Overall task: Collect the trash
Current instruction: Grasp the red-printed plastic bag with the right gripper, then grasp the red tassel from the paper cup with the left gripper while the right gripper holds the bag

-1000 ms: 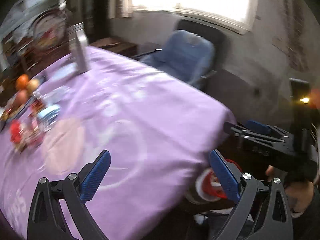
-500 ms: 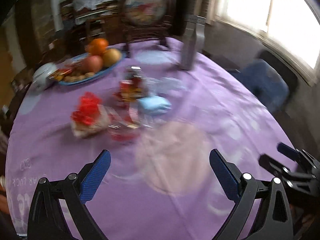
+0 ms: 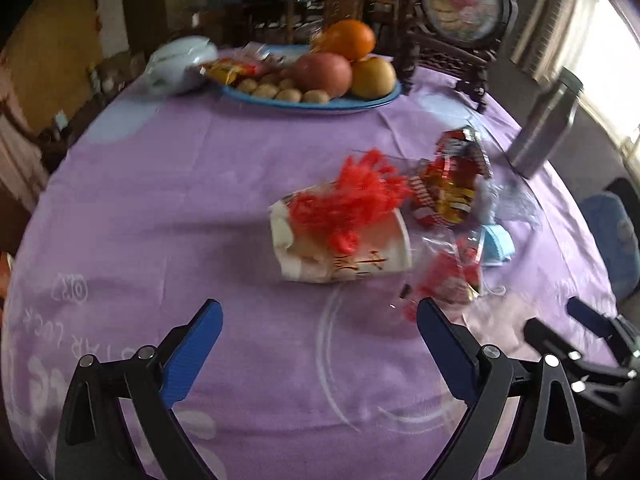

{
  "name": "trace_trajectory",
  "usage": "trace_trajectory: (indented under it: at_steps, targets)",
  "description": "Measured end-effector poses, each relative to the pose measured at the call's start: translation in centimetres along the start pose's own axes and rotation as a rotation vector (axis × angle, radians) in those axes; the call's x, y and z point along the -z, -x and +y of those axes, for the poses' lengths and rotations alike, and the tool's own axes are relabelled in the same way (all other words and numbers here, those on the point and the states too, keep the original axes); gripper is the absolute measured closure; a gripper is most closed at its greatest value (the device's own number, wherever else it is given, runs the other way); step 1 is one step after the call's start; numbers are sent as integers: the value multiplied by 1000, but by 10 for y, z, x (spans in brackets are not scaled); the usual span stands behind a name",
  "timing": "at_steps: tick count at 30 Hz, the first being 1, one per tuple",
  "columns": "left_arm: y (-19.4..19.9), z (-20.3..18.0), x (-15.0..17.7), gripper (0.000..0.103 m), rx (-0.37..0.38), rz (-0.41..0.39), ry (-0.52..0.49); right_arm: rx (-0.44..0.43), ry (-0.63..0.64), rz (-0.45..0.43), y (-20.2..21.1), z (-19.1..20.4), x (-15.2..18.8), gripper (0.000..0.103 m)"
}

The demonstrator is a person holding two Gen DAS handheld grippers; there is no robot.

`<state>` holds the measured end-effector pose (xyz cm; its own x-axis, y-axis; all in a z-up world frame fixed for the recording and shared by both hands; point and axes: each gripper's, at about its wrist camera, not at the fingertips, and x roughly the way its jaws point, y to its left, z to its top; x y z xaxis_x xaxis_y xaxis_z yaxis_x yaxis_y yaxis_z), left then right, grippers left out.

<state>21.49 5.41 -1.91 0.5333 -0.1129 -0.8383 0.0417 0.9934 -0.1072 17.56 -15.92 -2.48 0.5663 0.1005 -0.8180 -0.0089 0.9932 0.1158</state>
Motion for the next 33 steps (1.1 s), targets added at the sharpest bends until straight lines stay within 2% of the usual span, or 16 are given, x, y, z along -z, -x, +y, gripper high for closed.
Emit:
trace_trajectory:
  at_steps: [3,7,10,13,16,17,18,21,25,30,31,33]
  targets:
    - [-2,20,-2,8,59,27,96,-43,36,13,-15,20,-4,20]
    - [-3,35,-4,8,-28,10,161,-98,66,5,-24,50,-8,21]
    - [-4,47,-6,8,-43,16,212,-79,96,-18,-27,70,-14,23]
    - [-6,58,-8,8,-57,21,265,-2,123,-4,-41,83,-19,34]
    - [-8,63,-12,8,-43,31,278,-10,106,32,-57,85,-21,46]
    - [-8,64,-12,8,-41,34,283,-12,101,30,-57,85,-21,56]
    - [-9,66,-12,8,-40,36,290,-17,96,24,-56,84,-21,72]
    - [-12,65,-12,8,-42,47,286,-54,77,8,-41,81,-17,76]
    - [-11,60,-10,8,-48,36,266,-95,89,-43,-4,70,-5,76]
    - [1,51,-13,8,-54,-55,240,-146,64,-69,34,41,19,76]
    - [2,47,-15,8,-40,-65,225,-147,55,-69,39,33,25,76]
    - [2,38,-18,8,39,-67,181,-154,39,-67,45,23,33,76]
